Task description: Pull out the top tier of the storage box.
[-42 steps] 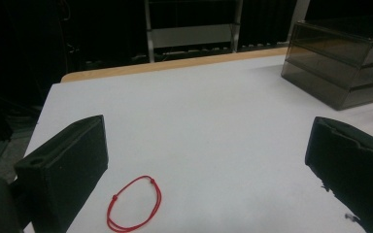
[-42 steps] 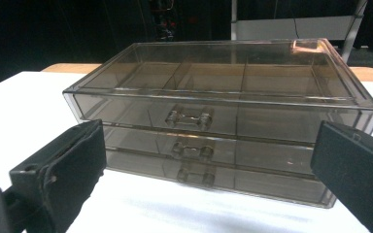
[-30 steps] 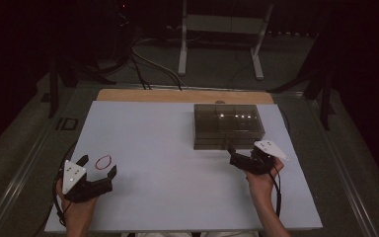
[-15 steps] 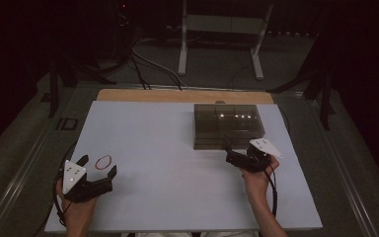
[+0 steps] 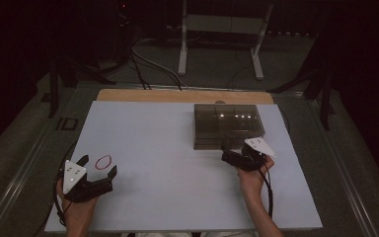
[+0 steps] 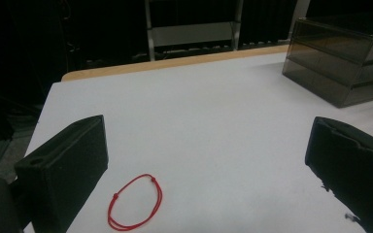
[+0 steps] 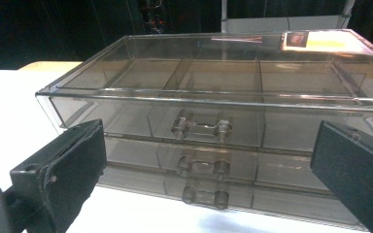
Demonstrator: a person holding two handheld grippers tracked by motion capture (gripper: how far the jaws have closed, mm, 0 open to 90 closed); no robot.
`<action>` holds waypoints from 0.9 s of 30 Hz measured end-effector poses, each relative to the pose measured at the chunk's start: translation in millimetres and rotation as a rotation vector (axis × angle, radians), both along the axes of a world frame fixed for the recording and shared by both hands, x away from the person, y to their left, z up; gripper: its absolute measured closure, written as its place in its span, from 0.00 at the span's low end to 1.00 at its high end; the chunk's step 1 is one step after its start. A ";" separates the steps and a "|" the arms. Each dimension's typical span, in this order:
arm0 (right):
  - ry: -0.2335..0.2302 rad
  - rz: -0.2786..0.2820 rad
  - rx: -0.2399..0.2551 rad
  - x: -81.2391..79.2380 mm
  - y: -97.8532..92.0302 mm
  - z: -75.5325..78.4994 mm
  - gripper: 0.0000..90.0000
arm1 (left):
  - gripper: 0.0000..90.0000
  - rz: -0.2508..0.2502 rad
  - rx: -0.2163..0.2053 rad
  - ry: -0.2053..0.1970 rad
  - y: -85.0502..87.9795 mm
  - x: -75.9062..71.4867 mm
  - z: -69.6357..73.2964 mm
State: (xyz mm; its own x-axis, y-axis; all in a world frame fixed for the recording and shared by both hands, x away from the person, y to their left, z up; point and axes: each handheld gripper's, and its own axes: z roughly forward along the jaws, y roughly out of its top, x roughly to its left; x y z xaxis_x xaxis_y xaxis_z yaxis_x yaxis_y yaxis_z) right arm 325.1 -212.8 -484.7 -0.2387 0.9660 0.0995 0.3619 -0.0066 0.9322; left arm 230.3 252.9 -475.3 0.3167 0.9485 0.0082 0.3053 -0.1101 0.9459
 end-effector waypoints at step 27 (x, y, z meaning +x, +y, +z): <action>-0.003 -0.051 -0.035 10.5 10.3 -8.9 0.00 | 0.04 -0.004 0.006 0.006 -1.4 0.7 -1.0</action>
State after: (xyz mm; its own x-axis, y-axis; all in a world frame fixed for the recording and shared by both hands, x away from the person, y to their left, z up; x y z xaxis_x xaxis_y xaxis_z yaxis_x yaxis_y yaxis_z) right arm 335.6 -202.6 -493.6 -0.1892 0.9798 0.0647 0.3593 0.0077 0.9332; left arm 231.1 251.5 -476.2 0.3201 0.9473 0.0120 0.3104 -0.1168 0.9434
